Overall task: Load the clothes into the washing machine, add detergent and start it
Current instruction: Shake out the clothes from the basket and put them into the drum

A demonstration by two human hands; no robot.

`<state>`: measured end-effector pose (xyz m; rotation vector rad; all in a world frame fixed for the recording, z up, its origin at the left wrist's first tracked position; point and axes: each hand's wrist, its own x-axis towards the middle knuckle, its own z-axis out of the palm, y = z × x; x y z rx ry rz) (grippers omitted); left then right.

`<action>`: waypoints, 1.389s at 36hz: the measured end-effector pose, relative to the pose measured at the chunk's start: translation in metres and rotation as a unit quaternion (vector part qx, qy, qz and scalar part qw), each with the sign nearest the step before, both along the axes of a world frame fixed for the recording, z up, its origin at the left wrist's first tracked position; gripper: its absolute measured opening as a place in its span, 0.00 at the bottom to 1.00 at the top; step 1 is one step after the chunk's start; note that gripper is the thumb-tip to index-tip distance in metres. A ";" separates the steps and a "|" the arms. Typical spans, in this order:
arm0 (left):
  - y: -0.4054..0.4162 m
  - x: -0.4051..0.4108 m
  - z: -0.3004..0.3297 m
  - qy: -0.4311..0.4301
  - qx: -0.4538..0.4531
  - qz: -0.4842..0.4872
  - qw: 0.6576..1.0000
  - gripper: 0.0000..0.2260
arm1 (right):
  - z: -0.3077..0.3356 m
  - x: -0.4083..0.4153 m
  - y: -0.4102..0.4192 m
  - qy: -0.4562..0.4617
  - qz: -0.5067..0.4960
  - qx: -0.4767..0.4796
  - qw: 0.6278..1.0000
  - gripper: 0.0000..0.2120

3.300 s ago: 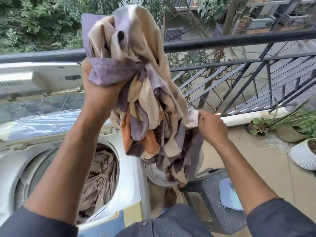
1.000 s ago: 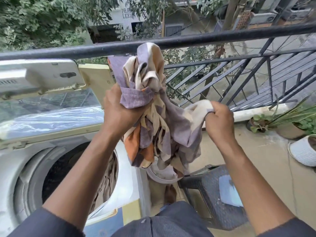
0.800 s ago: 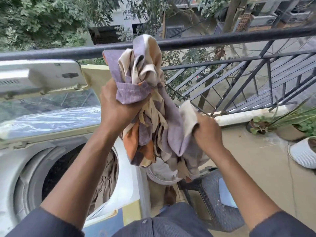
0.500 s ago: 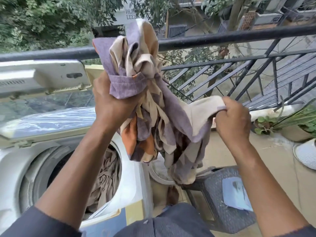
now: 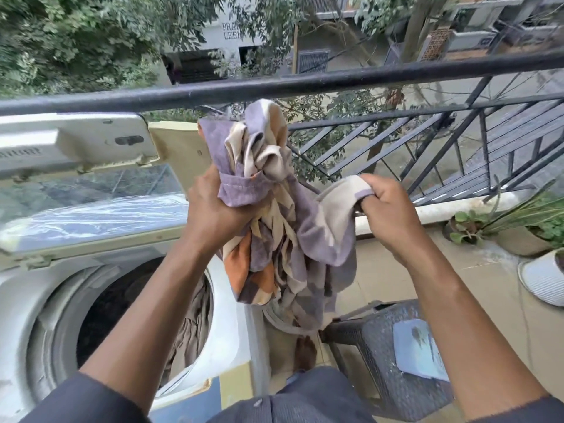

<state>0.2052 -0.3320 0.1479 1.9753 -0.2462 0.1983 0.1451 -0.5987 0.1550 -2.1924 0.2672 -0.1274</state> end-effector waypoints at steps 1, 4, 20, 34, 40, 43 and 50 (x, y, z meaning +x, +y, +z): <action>-0.001 0.001 -0.004 0.004 0.002 -0.017 1.000 0.22 | 0.006 0.000 0.004 -0.014 0.016 0.016 1.000 0.16; -0.001 0.002 -0.011 0.025 0.026 -0.071 0.997 0.22 | 0.024 -0.002 0.019 -0.045 0.059 0.071 0.995 0.17; -0.037 -0.023 -0.011 -0.050 0.030 -0.018 0.998 0.07 | 0.055 0.009 0.067 -0.160 0.230 0.099 0.955 0.08; -0.029 -0.013 0.020 -0.047 -0.111 0.049 0.992 0.10 | -0.132 -0.033 0.002 0.273 0.010 -0.111 0.955 0.34; -0.031 -0.014 0.039 -0.075 -0.100 0.037 0.991 0.18 | -0.161 -0.033 0.006 0.326 -0.001 -0.078 0.942 0.20; -0.025 -0.012 0.036 -0.071 -0.097 0.041 0.992 0.13 | -0.156 -0.027 -0.005 0.336 -0.035 -0.131 0.932 0.19; -0.018 -0.009 0.010 -0.058 -0.023 0.039 0.997 0.15 | -0.043 0.010 -0.029 0.062 -0.131 0.018 0.989 0.15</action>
